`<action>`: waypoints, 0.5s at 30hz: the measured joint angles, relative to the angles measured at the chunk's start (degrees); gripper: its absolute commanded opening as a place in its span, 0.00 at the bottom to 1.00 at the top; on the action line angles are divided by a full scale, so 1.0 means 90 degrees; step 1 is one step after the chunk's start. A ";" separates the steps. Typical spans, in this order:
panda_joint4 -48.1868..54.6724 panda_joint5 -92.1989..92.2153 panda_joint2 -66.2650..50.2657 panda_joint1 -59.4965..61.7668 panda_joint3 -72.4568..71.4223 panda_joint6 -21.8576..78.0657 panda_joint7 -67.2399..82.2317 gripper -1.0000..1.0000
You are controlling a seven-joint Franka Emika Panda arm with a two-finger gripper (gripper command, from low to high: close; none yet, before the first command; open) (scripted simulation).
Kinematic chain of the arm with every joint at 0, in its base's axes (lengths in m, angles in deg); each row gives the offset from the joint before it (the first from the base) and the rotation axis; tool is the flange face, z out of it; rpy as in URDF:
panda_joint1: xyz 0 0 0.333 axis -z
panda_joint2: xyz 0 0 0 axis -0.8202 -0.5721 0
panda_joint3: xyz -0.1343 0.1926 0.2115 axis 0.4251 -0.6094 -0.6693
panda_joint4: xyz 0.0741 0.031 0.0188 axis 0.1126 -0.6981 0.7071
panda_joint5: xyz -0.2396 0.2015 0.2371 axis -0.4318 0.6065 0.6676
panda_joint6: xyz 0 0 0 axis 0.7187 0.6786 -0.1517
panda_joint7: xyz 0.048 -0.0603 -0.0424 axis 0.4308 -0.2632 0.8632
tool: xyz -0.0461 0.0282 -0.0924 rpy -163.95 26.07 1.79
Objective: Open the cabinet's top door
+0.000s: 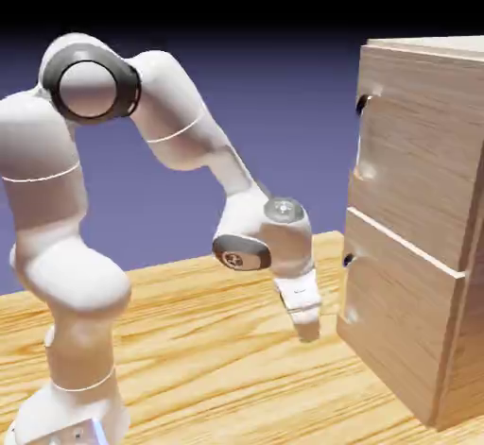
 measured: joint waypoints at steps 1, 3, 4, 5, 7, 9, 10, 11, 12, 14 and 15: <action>0.0025 0.0277 -0.0213 -0.0192 0.0223 0.0066 0.0153 0.50; 0.0074 0.0831 -0.0639 -0.0608 0.0669 0.0198 0.0458 0.50; 0.0098 0.1108 -0.0851 -0.0811 0.0892 0.0265 0.0610 0.50; 0.0123 0.1385 -0.1064 -0.1014 0.1115 0.0331 0.0763 0.50; 0.0172 0.1938 -0.1490 -0.1421 0.1562 0.0463 0.1068 0.50; 0.0221 0.2492 -0.1916 -0.1828 0.2008 0.0595 0.1373 0.50; 0.0246 0.2769 -0.2129 -0.2031 0.2231 0.0661 0.1526 0.50; 0.0270 0.3046 -0.2341 -0.2235 0.2454 0.0728 0.1679 0.50; 0.0295 0.3323 -0.2554 -0.2438 0.2677 0.0794 0.1831 0.50; 0.0344 0.3877 -0.2980 -0.2845 0.3123 0.0926 0.2136 0.50; 0.0368 0.4154 -0.3193 -0.3049 0.3346 0.0992 0.2289 0.50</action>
